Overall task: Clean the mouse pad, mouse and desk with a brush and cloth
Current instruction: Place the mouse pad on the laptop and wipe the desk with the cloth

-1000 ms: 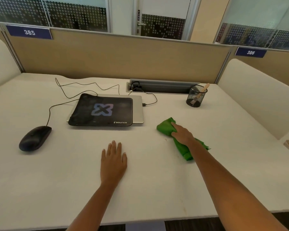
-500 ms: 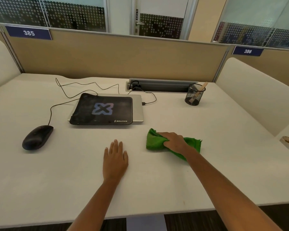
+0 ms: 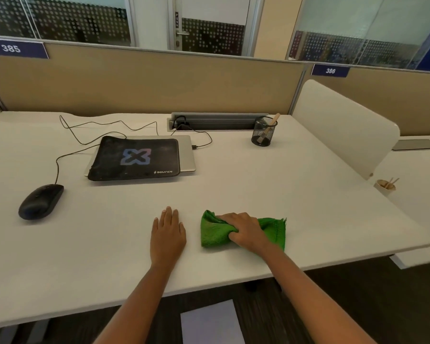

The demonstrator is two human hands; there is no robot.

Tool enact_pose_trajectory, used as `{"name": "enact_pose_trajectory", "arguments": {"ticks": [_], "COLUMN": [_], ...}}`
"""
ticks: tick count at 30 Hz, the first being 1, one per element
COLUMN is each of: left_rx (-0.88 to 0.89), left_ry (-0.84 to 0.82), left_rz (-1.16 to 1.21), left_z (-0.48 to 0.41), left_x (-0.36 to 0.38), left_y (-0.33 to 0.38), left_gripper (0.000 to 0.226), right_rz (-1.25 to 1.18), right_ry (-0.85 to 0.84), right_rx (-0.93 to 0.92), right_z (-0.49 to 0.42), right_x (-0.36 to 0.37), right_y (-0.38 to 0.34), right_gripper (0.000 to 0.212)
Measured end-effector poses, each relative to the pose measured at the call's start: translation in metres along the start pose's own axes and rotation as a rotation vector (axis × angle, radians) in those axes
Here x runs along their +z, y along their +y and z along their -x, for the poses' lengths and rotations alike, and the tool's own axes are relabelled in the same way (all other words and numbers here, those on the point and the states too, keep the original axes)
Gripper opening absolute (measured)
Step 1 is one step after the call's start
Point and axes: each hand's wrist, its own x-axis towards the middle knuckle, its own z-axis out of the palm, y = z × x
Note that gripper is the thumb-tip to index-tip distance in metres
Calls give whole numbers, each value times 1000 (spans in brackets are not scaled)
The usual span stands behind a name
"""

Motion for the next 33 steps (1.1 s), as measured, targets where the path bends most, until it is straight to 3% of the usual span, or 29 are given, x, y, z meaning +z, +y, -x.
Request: {"name": "enact_pose_trajectory", "arguments": {"ticks": [14, 33], "left_rx": [102, 242], "left_ry": [-50, -36], "left_rz": [39, 114], "left_z": [33, 51], "left_x": [0, -2], "left_y": [5, -9], "left_gripper": [51, 46], "right_rz": [-25, -50], "right_ry": [59, 296], "right_rx": [-7, -123], "right_z": [65, 131], "right_x": [31, 59], "right_y": [-25, -40], "right_gripper": [70, 66]}}
